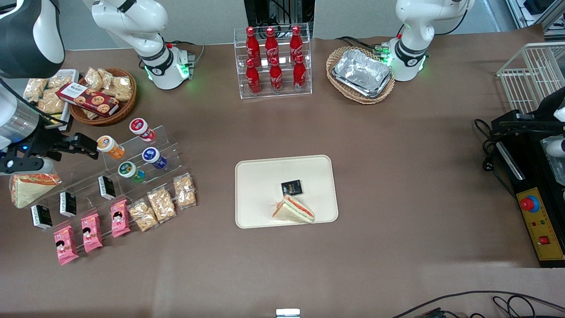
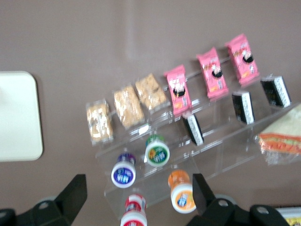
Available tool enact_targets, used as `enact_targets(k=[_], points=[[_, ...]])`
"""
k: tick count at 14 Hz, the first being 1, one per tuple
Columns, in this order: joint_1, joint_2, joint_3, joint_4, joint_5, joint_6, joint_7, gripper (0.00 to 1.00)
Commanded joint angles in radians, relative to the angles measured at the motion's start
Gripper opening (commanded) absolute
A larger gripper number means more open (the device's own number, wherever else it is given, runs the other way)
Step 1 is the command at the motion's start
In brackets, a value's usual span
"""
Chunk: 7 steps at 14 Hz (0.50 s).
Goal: Place green gum on tray
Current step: 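Move the right gripper down over the green-capped gum bottle in the rack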
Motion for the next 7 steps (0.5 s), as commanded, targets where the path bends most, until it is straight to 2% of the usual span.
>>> enact_targets(k=[1, 5, 7], points=[[-0.009, 0.003, 0.009, 0.004, 0.008, 0.070, -0.007, 1.00], [-0.014, 0.009, 0.012, 0.004, 0.060, 0.086, -0.009, 1.00], [-0.014, 0.006, 0.012, -0.002, 0.065, 0.078, -0.010, 1.00]])
